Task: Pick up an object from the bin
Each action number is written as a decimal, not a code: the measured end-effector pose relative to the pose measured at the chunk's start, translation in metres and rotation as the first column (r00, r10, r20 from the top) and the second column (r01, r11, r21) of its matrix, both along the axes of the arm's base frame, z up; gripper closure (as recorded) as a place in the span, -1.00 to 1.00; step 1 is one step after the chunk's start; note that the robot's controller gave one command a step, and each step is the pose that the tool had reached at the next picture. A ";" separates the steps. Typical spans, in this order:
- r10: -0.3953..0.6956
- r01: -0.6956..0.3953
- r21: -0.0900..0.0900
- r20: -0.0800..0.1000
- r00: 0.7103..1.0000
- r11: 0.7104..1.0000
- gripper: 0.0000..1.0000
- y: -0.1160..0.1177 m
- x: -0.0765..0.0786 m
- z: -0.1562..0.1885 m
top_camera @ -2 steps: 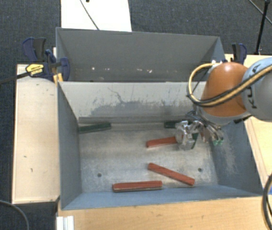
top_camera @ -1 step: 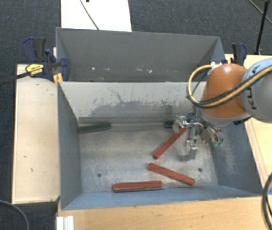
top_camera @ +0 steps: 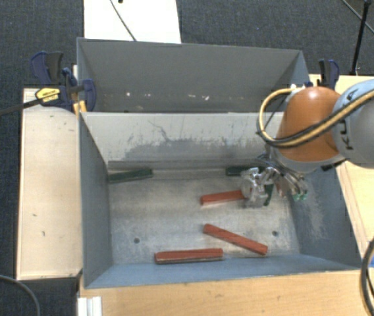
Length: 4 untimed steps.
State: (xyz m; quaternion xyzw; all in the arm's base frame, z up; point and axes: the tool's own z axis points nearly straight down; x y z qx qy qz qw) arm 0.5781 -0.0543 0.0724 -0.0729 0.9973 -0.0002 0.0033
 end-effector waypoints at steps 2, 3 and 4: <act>0.535 -0.535 0.000 -0.005 0.845 0.845 -1.00 -0.008 -0.049 -0.002; 0.535 -0.535 -0.003 -0.002 0.845 0.845 1.00 -0.008 -0.047 0.000; 0.527 -0.527 -0.005 0.004 0.850 0.850 1.00 0.019 -0.022 0.092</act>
Offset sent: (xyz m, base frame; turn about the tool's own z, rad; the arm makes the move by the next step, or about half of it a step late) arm 0.0000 0.0000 0.0000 0.0000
